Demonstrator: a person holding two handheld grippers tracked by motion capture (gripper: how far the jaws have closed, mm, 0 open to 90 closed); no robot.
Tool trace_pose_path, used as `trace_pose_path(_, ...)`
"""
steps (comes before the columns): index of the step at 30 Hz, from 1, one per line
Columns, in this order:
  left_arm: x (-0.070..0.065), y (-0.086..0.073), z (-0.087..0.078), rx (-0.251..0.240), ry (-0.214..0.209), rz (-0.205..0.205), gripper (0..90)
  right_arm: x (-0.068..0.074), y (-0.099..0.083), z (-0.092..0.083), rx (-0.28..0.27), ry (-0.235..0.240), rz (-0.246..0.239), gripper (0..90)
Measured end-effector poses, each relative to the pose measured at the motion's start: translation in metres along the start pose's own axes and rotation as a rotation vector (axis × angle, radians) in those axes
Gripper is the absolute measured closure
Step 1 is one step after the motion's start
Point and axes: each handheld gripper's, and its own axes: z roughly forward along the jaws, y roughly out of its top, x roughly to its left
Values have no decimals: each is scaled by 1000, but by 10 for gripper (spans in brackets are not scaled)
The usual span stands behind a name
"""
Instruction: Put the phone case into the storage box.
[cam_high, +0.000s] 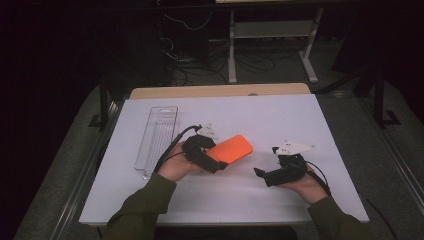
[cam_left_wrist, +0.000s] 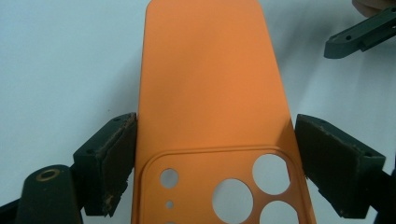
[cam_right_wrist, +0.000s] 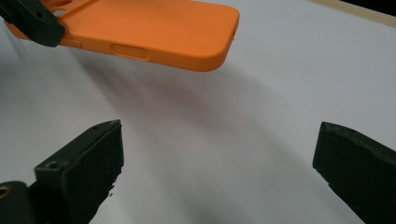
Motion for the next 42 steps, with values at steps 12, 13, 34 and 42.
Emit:
trace_pose_path(12, 2, 1, 0, 15, -2, 12, 153, 0, 6, 11, 17, 5, -9, 0)
trace_pose_path(13, 2, 1, 0, 15, -4, 10, 153, 0, 6, 12, 15, 3, -10, 0)
trace_pose_path(34, 2, 3, 1, 19, -4, 14, 153, 3, 16, 30, 20, -5, -28, 0)
trace_pose_path(42, 1, 4, 0, 16, 2, 8, 153, 1, 17, 39, 22, -13, -31, 0)
